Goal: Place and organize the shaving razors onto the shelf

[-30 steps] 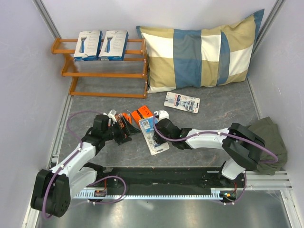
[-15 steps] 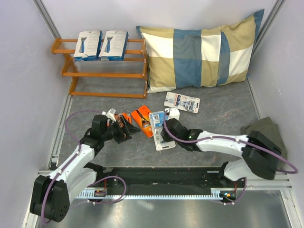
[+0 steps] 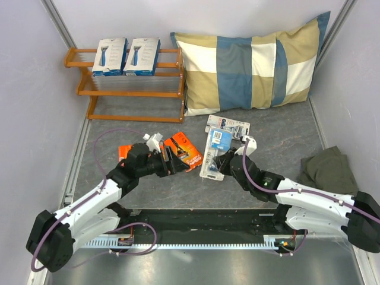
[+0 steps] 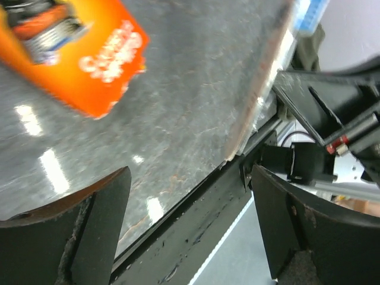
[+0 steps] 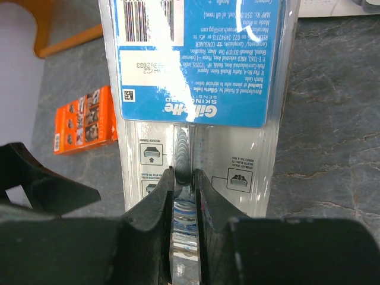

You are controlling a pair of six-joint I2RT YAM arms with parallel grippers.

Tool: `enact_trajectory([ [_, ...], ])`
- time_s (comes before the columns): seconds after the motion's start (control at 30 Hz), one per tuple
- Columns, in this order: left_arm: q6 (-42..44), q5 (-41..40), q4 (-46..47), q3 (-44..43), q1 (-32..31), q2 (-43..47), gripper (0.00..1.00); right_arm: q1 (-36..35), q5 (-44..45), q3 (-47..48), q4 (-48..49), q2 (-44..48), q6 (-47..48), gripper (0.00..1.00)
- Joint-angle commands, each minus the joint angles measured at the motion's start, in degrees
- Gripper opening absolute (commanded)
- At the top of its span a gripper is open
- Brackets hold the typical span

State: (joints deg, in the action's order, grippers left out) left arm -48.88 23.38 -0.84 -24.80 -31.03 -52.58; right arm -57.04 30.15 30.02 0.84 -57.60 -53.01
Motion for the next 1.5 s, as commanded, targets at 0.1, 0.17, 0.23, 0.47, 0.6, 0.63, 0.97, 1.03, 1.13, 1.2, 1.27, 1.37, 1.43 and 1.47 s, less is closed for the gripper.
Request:
enact_trajectory([
  [0.1,4.5,-10.7,12.9,-1.4,-11.0,-1.0,0.82,0.2,1.5,-0.4,2.5,3.2,-5.9,0.00],
  [0.17,4.6,-11.7,14.9,-0.6,-13.4,-1.8,0.79,0.2,0.8,-0.1,2.4,3.1,-5.8,0.00],
  [0.23,4.6,-13.3,17.3,-0.2,-15.5,-3.1,0.78,0.2,-0.1,0.0,2.5,3.3,-6.0,0.00],
  [0.47,5.0,-14.8,21.0,-1.0,-18.0,-8.6,0.62,0.2,-2.4,-0.3,2.8,4.9,-6.5,0.00],
  [0.6,5.0,-15.0,23.5,-1.5,-19.4,-11.5,0.60,0.3,-3.3,-0.2,3.1,5.6,-6.6,0.00],
  [0.63,5.0,-15.2,24.5,-1.7,-20.0,-11.8,0.60,0.2,-3.6,-0.2,3.1,5.5,-6.5,0.00],
  [0.97,5.8,-16.6,27.6,-3.3,-23.3,-16.0,0.54,0.1,-5.7,-1.0,5.2,5.3,-7.2,0.00],
  [1.03,5.8,-16.4,28.0,-3.6,-23.7,-16.5,0.46,0.2,-5.8,-1.0,5.3,5.5,-7.2,0.00],
  [1.13,5.7,-16.5,29.1,-3.3,-24.0,-17.0,0.31,0.2,-5.9,-1.1,5.3,6.0,-7.2,0.00],
  [1.2,5.4,-17.1,29.8,-2.8,-24.1,-16.8,0.21,0.2,-5.8,-1.4,5.4,6.4,-7.2,0.00],
  [1.27,5.1,-18.2,29.8,-2.5,-24.1,-16.4,0.16,0.2,-5.9,-1.5,5.4,6.9,-7.3,0.00],
  [1.37,4.7,-19.4,29.7,-1.6,-24.1,-15.1,0.02,0.2,-5.9,-1.6,5.6,7.4,-7.0,0.00],
  [1.43,4.5,-20.2,29.4,-1.0,-24.1,-14.3,0.02,0.2,-6.0,-1.7,5.8,7.8,-6.8,0.07],
  [1.47,4.5,-20.5,29.1,-1.0,-24.1,-14.0,0.02,0.2,-5.9,-1.8,5.8,8.0,-6.5,0.17],
])
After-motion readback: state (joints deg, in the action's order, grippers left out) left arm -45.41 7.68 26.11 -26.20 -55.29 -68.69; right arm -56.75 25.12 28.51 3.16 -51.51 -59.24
